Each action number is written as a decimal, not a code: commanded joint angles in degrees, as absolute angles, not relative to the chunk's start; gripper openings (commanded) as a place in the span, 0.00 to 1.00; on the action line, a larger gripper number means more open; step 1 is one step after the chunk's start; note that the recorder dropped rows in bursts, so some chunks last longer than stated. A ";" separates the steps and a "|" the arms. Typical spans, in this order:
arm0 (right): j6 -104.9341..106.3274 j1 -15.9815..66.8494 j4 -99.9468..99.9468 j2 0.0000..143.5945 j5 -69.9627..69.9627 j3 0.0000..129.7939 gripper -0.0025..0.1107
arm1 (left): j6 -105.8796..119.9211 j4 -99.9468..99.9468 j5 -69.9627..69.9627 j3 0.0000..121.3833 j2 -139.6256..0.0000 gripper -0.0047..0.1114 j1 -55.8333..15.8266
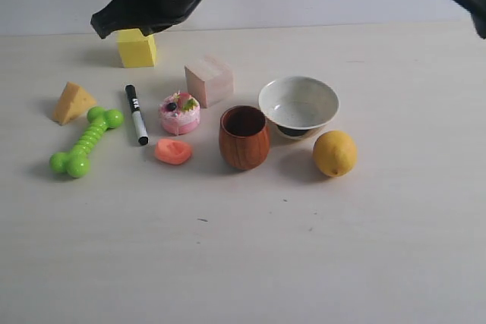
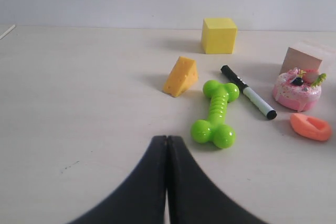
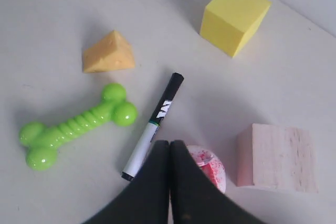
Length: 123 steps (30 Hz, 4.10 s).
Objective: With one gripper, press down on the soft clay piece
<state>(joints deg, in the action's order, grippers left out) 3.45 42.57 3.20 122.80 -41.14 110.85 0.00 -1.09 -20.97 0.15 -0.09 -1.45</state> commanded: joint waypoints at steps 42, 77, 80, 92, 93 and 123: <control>-38.26 32.63 -33.20 44.59 -49.76 54.32 0.02 | 0.31 -1.43 -20.33 0.00 0.00 0.04 -1.75; -22.93 -1.99 -23.57 14.01 -19.55 20.20 0.02 | 0.31 -1.43 -20.33 0.00 0.00 0.04 -1.75; -23.06 -1.99 -22.84 13.17 -19.55 18.72 0.02 | 0.31 -1.43 -20.33 0.00 0.00 0.04 -1.75; -19.99 -1.99 -18.89 11.92 -13.46 15.03 0.02 | 0.31 -1.43 -20.33 0.00 0.00 0.04 -1.75; -18.51 -1.99 -17.20 11.39 -12.72 13.96 0.02 | 0.31 -1.43 -20.33 0.00 0.00 0.04 -1.75; 0.46 -1.99 -1.60 0.80 -17.47 0.00 0.02 | 0.31 -1.43 -20.33 0.00 0.00 0.04 -1.75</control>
<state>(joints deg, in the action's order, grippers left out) 0.00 -1.64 -1.85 1.20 -15.79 0.25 0.00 -1.09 -20.97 0.15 -0.09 -1.45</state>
